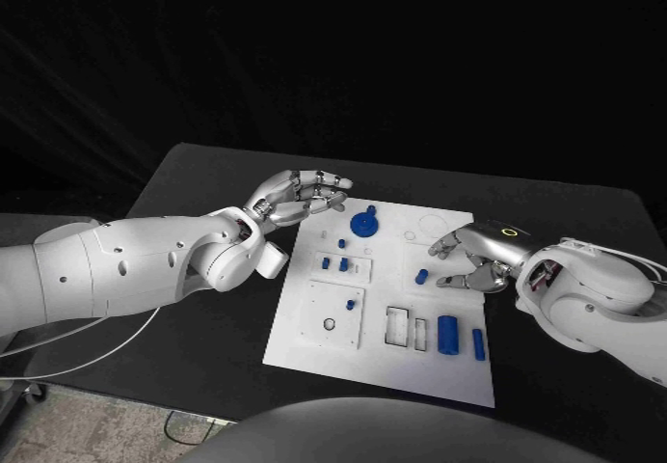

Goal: Assemble the parts on the task board

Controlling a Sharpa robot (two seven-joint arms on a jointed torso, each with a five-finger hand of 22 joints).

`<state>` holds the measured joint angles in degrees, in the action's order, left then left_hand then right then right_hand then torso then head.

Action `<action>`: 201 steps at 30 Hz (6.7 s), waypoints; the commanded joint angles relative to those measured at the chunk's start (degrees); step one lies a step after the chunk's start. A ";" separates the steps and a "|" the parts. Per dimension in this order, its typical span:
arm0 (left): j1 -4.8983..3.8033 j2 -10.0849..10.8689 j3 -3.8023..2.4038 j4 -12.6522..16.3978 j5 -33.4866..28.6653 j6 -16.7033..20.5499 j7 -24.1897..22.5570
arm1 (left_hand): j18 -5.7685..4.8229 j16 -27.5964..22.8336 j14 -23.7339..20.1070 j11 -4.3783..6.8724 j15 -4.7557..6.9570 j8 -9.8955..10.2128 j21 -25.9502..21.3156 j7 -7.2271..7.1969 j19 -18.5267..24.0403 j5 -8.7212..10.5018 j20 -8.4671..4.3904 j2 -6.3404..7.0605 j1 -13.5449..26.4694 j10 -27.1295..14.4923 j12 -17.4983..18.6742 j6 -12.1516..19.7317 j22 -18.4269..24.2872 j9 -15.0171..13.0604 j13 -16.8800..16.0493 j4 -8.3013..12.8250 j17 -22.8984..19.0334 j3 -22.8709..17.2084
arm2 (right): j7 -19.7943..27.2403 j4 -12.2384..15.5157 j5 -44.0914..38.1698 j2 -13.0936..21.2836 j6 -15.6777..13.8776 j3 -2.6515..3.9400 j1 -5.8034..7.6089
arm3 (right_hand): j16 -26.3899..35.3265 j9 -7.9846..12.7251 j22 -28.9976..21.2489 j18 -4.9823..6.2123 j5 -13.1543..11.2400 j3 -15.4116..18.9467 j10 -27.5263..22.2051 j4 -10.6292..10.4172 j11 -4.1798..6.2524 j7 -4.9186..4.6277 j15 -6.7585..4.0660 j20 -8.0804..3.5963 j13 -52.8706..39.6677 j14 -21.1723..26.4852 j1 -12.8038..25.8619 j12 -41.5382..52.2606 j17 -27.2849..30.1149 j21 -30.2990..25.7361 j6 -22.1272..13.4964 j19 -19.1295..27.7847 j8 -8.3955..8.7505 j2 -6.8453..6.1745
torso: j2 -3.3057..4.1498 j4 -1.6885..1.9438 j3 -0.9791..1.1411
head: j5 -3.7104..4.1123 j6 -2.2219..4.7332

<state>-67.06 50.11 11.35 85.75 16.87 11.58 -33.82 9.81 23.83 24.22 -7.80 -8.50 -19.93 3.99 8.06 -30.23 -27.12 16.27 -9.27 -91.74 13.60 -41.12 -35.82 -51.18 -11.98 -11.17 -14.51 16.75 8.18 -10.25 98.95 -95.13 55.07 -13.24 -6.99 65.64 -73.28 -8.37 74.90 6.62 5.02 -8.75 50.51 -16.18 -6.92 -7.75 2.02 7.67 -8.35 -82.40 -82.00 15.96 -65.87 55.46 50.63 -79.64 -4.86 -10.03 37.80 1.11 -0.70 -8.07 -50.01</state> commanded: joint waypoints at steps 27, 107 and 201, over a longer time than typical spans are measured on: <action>0.06 -0.41 -0.01 -0.22 -0.18 -2.03 0.08 | 0.07 0.33 0.09 -0.44 -0.25 -0.21 0.24 0.36 -0.56 -0.73 0.01 -0.16 -0.72 0.14 -0.15 0.02 0.10 0.19 0.22 0.20 -0.12 -0.60 | 2.89 -3.39 -0.19 -5.12 1.25 -0.01 -2.00 | -0.29 0.68 7.10 -0.55 3.76 -2.39 9.15 3.23 1.63 -0.12 -1.38 -1.11 3.09 -0.35 -2.56 -2.08 0.73 0.67 5.32 -0.71 -1.44 2.54 | -0.05 -0.09 -0.02 | 0.08 0.01; 0.48 -1.27 0.01 -1.30 -4.28 -3.09 0.97 | -0.02 0.39 -0.01 -0.86 -0.49 -0.25 0.19 0.59 -0.55 -2.33 0.00 -1.18 -1.17 0.41 -0.14 -0.04 0.22 0.61 0.77 0.38 -0.32 -1.62 | 6.35 -0.17 -12.71 -21.69 5.13 0.08 -5.03 | 1.92 -3.22 6.62 -0.20 10.98 -9.96 18.20 9.15 3.42 0.78 -2.95 -2.71 4.01 0.73 -5.87 -5.37 3.66 -1.72 12.95 0.41 -4.16 1.61 | -0.22 0.56 0.16 | -1.18 0.01; 0.77 -3.05 0.35 -3.41 -4.73 -4.23 1.41 | -0.05 0.41 -0.07 -0.97 -0.63 -0.18 0.16 0.64 -0.49 -2.73 0.00 -1.47 -1.27 0.35 -0.04 0.09 0.25 0.78 0.98 0.41 -0.39 -2.00 | 1.70 8.42 26.24 -1.11 5.78 0.18 5.49 | 6.75 -0.97 4.45 1.37 5.87 -7.93 13.00 8.96 3.04 -0.18 -2.61 -1.71 -3.21 5.06 -3.04 2.87 10.20 -12.58 2.61 4.35 -3.82 3.19 | -1.33 0.40 -0.11 | 1.35 0.01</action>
<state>-66.32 47.16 11.69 82.36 12.39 8.16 -31.93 9.81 24.04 24.02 -8.41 -8.70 -19.93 3.99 8.47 -30.23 -29.60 16.27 -10.40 -92.88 13.80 -41.12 -35.82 -51.02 -11.26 -10.24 -14.04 16.44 6.44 -6.84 107.10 -82.14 53.44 -10.92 -6.72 70.98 -66.91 -9.19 74.92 7.55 10.78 -16.76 62.69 -7.48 -4.21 -7.81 -0.30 5.90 -11.14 -77.56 -84.39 17.99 -56.07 43.40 52.67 -75.68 -8.35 -6.72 36.88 1.64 -0.73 -7.00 -50.01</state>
